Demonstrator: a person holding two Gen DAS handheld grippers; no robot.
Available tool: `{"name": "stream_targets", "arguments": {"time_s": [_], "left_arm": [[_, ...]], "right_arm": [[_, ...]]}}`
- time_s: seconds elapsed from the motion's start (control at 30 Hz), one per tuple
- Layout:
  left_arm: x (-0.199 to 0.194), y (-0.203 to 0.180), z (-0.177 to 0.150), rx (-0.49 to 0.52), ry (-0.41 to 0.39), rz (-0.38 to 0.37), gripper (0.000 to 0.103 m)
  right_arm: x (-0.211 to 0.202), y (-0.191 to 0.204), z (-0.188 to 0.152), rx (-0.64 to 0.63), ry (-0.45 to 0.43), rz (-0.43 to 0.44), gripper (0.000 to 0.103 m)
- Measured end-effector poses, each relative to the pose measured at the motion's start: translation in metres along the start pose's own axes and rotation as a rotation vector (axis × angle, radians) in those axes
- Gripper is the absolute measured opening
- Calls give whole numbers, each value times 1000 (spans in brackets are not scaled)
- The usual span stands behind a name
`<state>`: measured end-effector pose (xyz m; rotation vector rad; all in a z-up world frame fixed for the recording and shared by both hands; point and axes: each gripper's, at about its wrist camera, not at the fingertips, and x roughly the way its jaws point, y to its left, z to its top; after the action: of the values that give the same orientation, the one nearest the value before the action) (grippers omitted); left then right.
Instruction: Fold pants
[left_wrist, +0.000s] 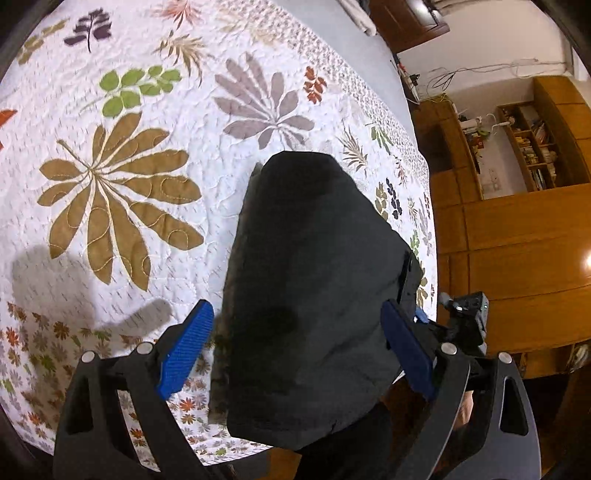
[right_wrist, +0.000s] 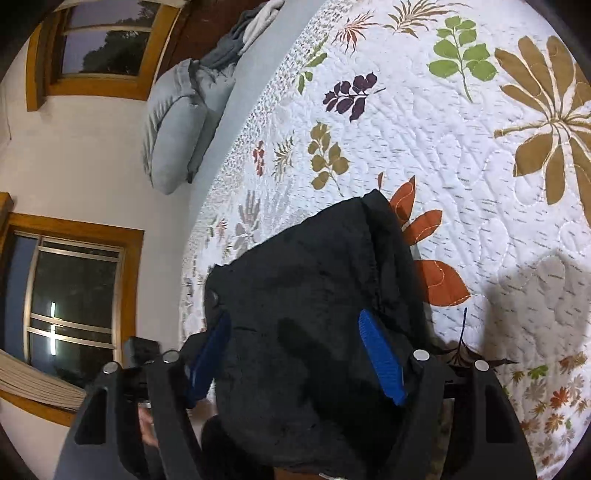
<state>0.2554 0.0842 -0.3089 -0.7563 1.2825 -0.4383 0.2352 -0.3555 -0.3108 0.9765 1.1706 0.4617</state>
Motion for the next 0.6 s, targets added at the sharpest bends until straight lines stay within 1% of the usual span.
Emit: {"name": "stream_targets", "arguments": {"time_s": [0.03,0.07,0.1,0.17,0.23,0.33,0.47,0.6], "left_arm": [[1,2,3,-1,7,-13,91],[1,1,5,3,11,-22,91],[2,2,7,9,16,-34,91],[6,2,12,28,39,-64,91],[13,0,13,43,69,-96,91],[27,-2,15,53,122,-151,91],[43,1,17,41,150,-169,91],[54,12,21,-4,164,-179,92]], "right_arm": [[-8,1,0,-9,-8,11,93],[-19,1,0,-16,-22,12,98],[-28,-1,-1,-16,-27,6,99],[-39,-16,0,20,25,-19,100],[-39,-35,-3,67,101,-23,100],[-29,-49,-10,62,172,-3,100],[-8,-47,-13,41,227,54,100],[14,-46,-15,25,286,44,100]]}}
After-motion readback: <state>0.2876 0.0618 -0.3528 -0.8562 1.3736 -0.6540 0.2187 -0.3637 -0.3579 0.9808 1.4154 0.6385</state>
